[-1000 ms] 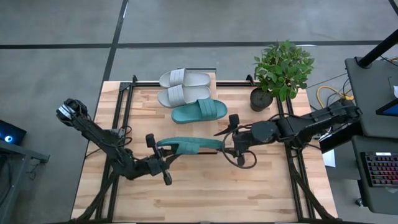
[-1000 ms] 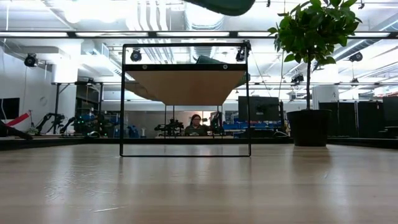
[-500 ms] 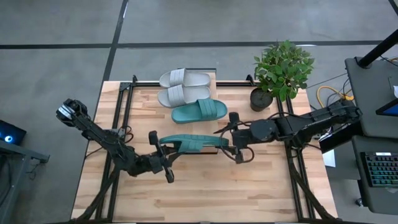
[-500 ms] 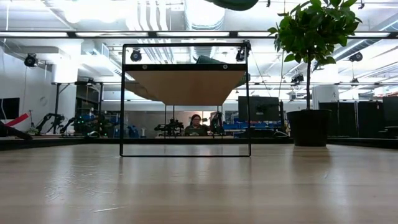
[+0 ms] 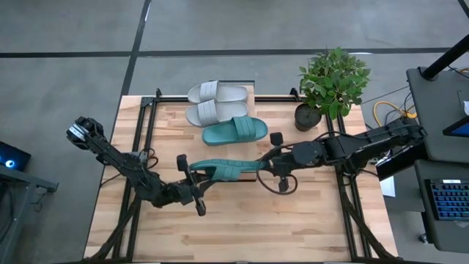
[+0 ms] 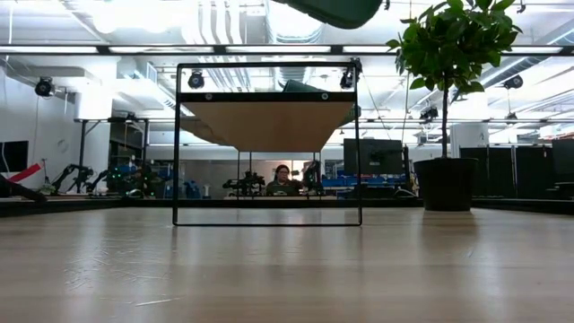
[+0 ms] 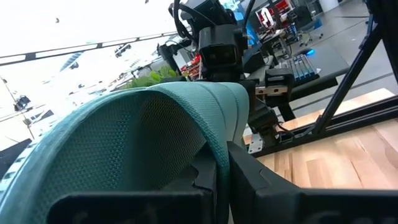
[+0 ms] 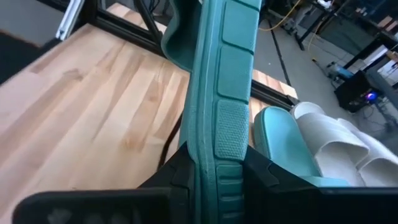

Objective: Pick and place slides into the shelf
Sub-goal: Put the blue slide on the shelf

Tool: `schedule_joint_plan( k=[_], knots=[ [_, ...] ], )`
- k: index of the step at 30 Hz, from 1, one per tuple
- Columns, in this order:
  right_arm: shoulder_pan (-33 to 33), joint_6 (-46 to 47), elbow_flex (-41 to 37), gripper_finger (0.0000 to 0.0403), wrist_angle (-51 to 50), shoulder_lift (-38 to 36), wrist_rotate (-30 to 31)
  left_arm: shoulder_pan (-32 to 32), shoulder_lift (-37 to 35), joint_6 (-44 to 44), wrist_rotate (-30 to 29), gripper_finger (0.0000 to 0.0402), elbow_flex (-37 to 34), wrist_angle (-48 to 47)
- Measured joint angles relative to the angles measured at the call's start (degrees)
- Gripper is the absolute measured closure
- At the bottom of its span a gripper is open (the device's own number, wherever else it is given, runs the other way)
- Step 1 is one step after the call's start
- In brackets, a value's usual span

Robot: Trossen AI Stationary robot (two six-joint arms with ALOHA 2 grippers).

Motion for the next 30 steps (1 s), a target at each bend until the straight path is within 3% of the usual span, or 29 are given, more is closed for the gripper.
schedule_joint_plan(
  k=[8,16,20,30],
  knots=[
    [-0.07,0.68,1.18,0.0344,-1.84,-0.44,-0.20,-0.02,-0.02,2.95,3.71,0.0359,0.00,-0.13],
    [-0.38,1.22,1.86,0.0344,-5.23,-2.88,0.72,-0.04,-0.11,15.84,4.29,0.0227,-0.33,-1.74],
    [-0.50,3.40,1.66,0.0344,-8.35,-5.01,1.09,-0.15,-0.24,23.01,1.53,0.0183,0.17,-1.03],
    [-0.59,9.85,0.83,0.0344,-9.81,-8.33,0.68,-0.26,-0.26,38.94,-8.08,0.0169,0.33,-1.38]
  ],
)
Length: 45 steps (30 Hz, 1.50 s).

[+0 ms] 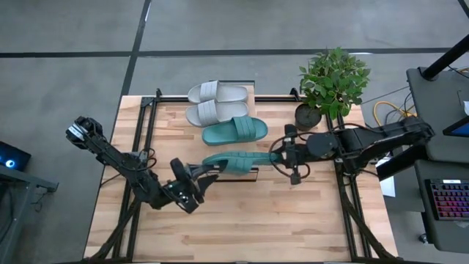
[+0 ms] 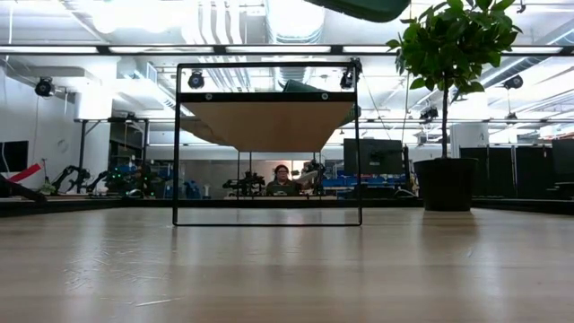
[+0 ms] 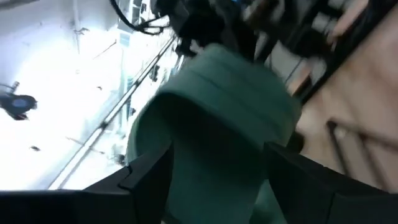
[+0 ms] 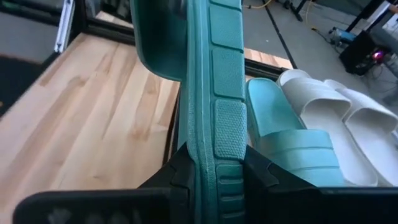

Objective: Pick and place slides into the shelf
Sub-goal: Put the blue slide on the shelf

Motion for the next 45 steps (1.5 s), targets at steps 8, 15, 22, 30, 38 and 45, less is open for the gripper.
schedule_joint_plan(
  k=[8,15,22,30,38,45],
  knots=[
    [-0.11,3.27,0.00,0.0344,0.42,-1.46,-1.94,0.63,0.02,17.13,-3.27,0.0169,-0.04,0.00],
    [-0.09,4.85,-0.07,0.0344,-0.12,-2.81,-2.17,0.76,0.07,20.27,-3.36,0.0169,0.04,0.02],
    [-0.09,8.71,-0.63,0.0344,-2.49,-7.32,-2.16,0.95,-1.17,24.04,-3.88,0.0169,0.04,-0.02],
    [-1.64,27.10,-9.09,0.0344,2.86,-11.51,-4.67,3.16,-3.93,24.58,-3.86,0.0169,0.26,0.09],
    [3.03,38.26,-21.30,0.0344,22.79,-12.85,-5.03,3.23,-4.09,30.73,-3.80,0.0169,0.05,-1.58],
    [4.96,40.58,-26.57,0.0344,32.20,-12.89,-3.68,4.13,-4.02,37.59,-3.27,0.0169,-0.94,-3.58]
  ],
)
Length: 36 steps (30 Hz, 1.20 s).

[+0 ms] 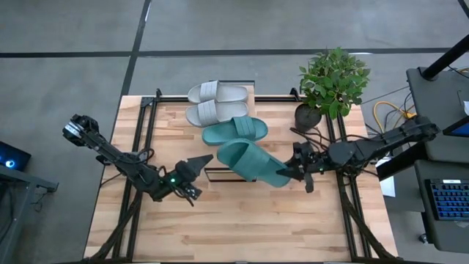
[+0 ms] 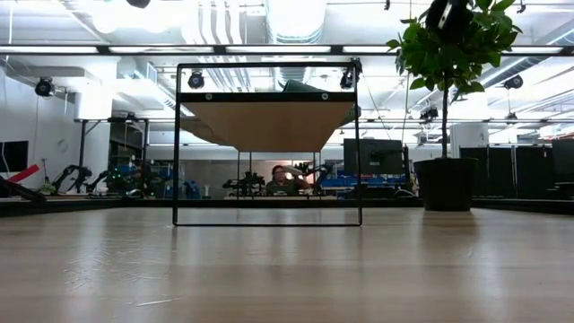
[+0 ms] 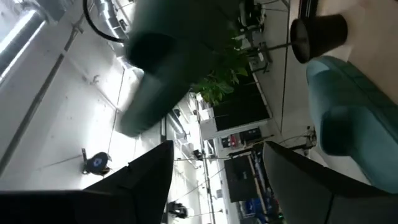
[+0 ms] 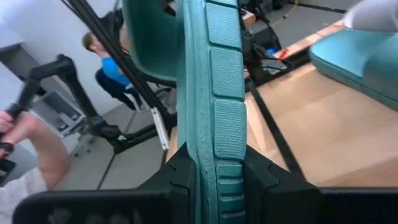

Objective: Pick and place slides into the shelf
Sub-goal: Put the blue slide on the shelf

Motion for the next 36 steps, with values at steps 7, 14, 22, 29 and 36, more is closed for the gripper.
schedule_joint_plan(
  k=[7,14,22,29,36],
  knots=[
    [-0.15,0.45,-0.16,0.0344,-0.02,0.04,1.30,1.45,0.32,4.01,1.24,0.0169,0.00,0.50],
    [-0.17,0.42,-0.16,0.0344,-0.04,0.68,2.41,3.53,3.01,11.22,6.36,0.0169,0.22,3.17],
    [-0.15,0.20,-0.16,0.0344,0.04,0.74,2.74,6.15,6.53,21.13,7.20,0.0169,-0.07,19.04],
    [-0.15,0.45,-0.16,0.0344,-0.02,0.74,1.71,9.21,9.47,21.56,10.15,0.0169,-0.04,18.64],
    [-0.19,0.75,-0.16,0.0344,-0.79,0.74,0.69,11.57,11.02,20.90,10.44,0.0169,0.89,25.47]
  ],
)
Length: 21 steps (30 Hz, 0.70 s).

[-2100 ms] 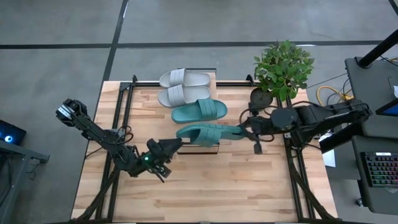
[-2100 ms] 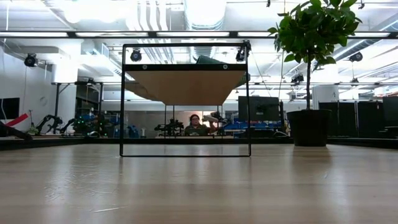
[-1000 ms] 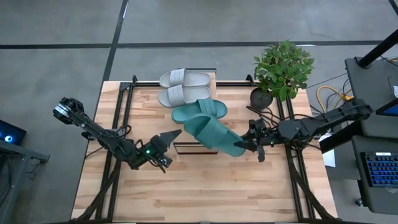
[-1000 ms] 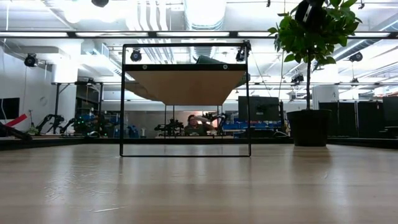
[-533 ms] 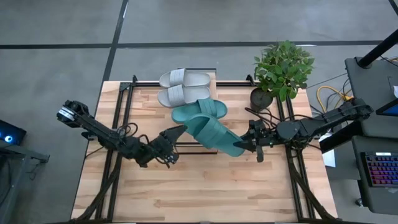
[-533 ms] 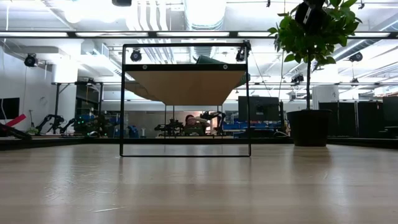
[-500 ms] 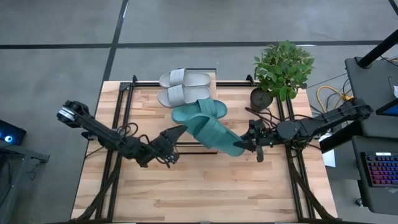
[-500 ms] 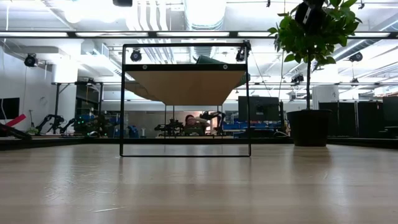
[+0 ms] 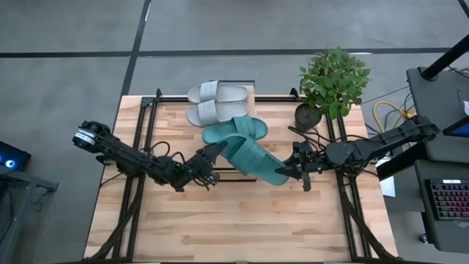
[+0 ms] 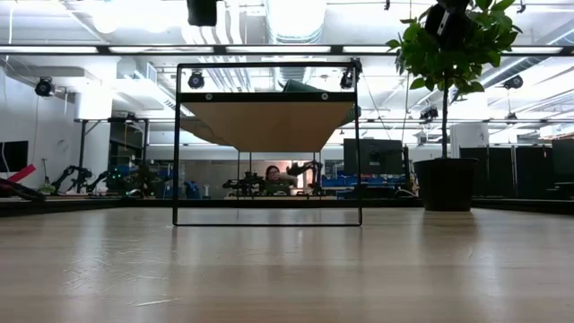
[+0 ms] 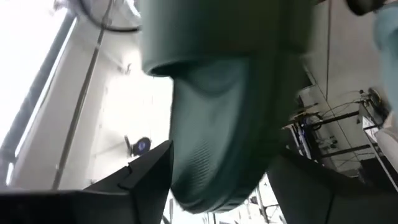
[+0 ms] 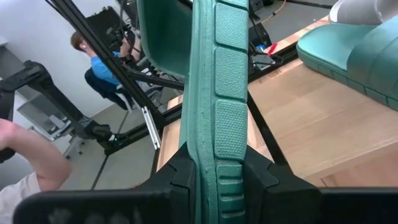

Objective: Pick and place slides into the shelf
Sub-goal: Put the blue slide on the shelf

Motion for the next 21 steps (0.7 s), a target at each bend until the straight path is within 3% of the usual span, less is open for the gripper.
schedule_joint_plan(
  k=[7,14,21],
  knots=[
    [0.03,-0.37,0.00,0.0344,-0.50,0.00,-1.07,0.60,0.71,-5.77,1.25,0.0191,0.98,0.41],
    [0.03,-0.63,0.00,0.0345,-0.46,0.00,-1.55,1.45,2.75,-6.27,0.45,0.0227,0.99,0.58],
    [0.02,-2.36,0.00,0.0346,0.15,-0.02,-1.90,2.02,3.94,-7.90,-1.14,0.0314,1.40,0.43]
  ],
)
